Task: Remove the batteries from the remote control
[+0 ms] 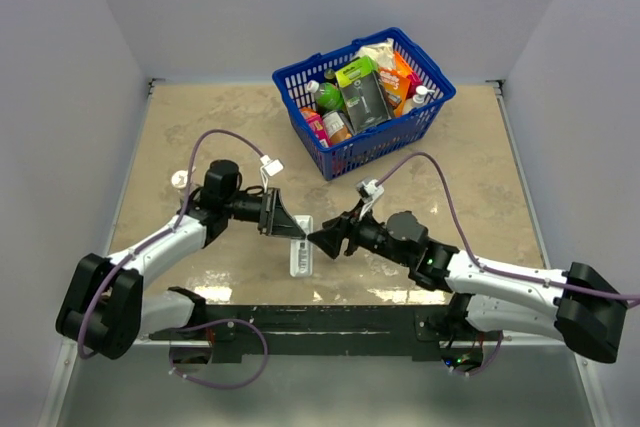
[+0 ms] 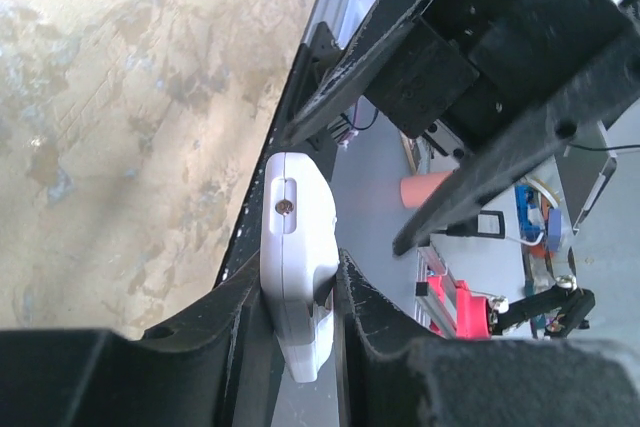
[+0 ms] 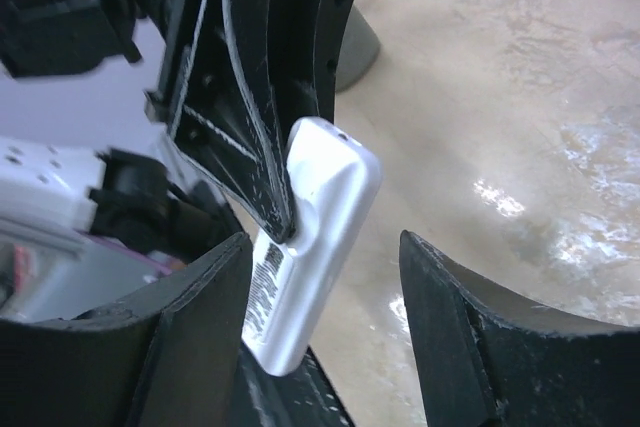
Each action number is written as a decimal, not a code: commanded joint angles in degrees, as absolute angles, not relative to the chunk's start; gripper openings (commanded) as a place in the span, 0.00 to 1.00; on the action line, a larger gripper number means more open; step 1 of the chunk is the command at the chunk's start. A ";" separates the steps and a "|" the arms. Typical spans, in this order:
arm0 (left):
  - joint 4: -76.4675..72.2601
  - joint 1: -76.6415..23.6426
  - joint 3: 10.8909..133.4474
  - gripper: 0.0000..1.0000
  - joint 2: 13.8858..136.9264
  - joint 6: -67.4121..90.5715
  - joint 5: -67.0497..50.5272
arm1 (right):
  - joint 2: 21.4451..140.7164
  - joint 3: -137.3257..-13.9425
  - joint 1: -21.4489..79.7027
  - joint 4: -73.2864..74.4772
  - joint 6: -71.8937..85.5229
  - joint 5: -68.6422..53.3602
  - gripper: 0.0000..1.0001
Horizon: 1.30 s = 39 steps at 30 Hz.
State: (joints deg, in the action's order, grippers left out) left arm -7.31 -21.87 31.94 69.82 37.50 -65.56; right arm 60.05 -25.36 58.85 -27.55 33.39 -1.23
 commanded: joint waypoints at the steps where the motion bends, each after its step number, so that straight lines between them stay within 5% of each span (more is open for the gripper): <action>1: -13.79 -21.62 30.94 0.00 66.62 40.51 -69.08 | 55.73 -22.95 58.10 -35.14 46.73 2.36 0.60; 5: -15.38 -21.62 30.50 0.00 65.65 41.40 -69.17 | 55.72 -20.57 58.01 -40.42 50.53 4.57 0.55; 20: -24.69 -21.88 28.30 0.00 65.57 47.72 -71.89 | 66.35 -25.05 57.74 -49.30 50.54 2.37 0.62; 31: -31.37 -22.76 26.98 0.00 64.95 52.46 -72.86 | 73.90 -23.12 57.30 -62.74 56.51 0.36 0.33; 39: -33.92 -22.76 26.81 0.00 64.34 53.96 -73.30 | 75.85 -22.15 57.22 -66.27 57.04 -3.96 0.40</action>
State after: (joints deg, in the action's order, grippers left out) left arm -28.23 -22.22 26.68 66.19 52.12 -70.70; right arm 75.81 -22.68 56.99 -62.00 56.25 -1.48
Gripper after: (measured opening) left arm 0.302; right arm 0.387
